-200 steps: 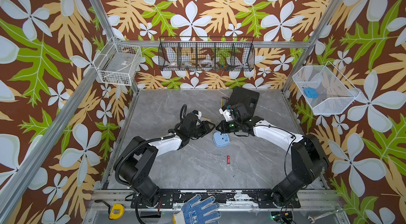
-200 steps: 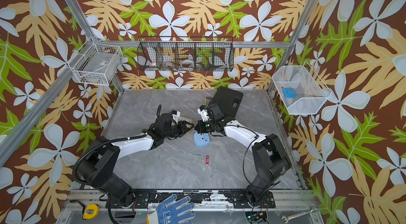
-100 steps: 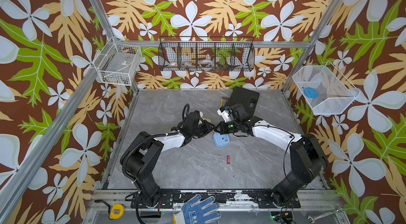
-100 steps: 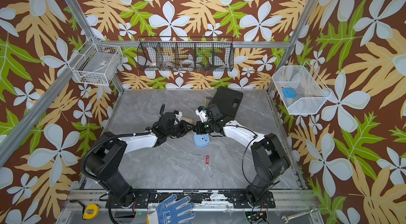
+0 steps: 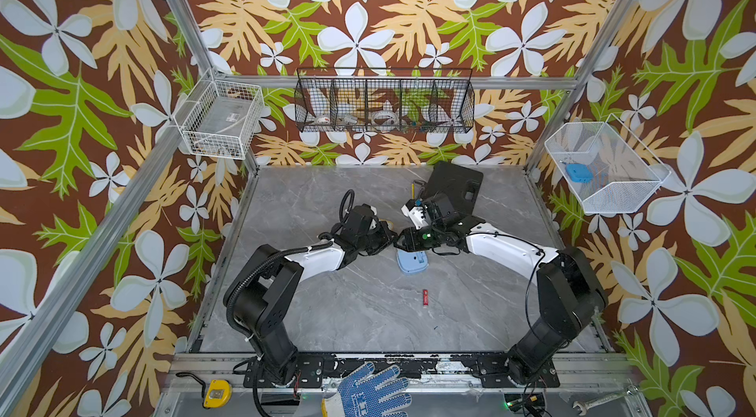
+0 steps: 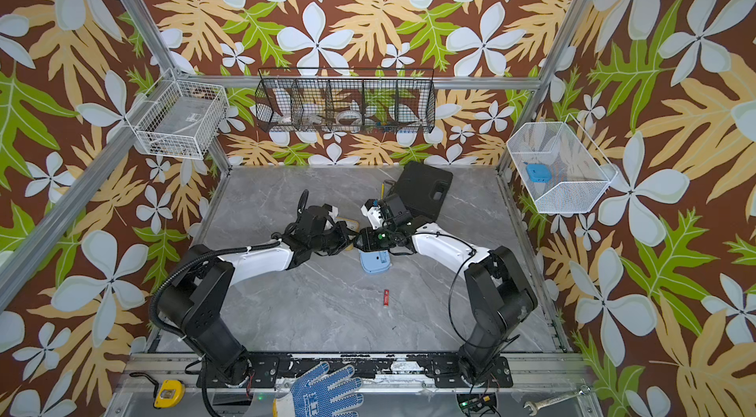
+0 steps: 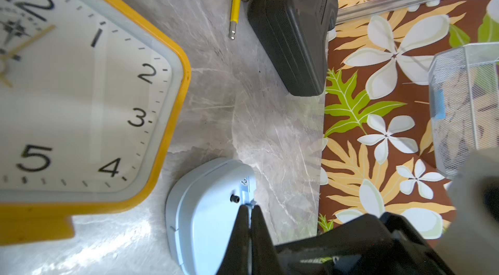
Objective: Insert the battery into the alarm
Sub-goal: Remove the cover from the alarm, then place the cover at the center of the board.
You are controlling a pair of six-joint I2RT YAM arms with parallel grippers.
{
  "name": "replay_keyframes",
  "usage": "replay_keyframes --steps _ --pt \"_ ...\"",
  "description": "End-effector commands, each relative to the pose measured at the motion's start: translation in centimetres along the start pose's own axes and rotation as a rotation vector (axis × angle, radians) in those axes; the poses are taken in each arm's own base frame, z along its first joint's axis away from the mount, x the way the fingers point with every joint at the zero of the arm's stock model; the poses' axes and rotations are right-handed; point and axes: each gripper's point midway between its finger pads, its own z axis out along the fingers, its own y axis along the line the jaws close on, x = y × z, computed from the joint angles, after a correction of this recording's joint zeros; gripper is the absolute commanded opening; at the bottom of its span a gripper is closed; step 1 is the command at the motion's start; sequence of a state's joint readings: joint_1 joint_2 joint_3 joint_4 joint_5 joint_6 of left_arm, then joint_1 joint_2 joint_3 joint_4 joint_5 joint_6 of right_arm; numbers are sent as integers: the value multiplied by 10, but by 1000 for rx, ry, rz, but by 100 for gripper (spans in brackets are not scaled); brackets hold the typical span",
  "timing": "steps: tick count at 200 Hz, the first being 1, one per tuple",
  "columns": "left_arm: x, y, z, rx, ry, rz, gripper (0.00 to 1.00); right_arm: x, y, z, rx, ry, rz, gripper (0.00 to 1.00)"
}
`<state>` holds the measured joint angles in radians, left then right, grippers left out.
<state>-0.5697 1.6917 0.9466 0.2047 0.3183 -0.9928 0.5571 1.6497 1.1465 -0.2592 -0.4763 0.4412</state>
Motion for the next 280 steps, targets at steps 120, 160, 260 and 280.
replay_keyframes --steps 120,160,260,280 --pt "-18 141 -117 -1098 -128 295 0 48 -79 -66 475 -60 -119 61" --pt "-16 147 -113 -1288 -149 379 0 94 -76 -67 409 26 -59 54" --pt "3 159 -73 -1286 -27 436 0 155 -45 -38 349 132 -68 52" --pt "6 163 -68 -1279 4 448 0 159 -54 -36 395 147 -43 53"
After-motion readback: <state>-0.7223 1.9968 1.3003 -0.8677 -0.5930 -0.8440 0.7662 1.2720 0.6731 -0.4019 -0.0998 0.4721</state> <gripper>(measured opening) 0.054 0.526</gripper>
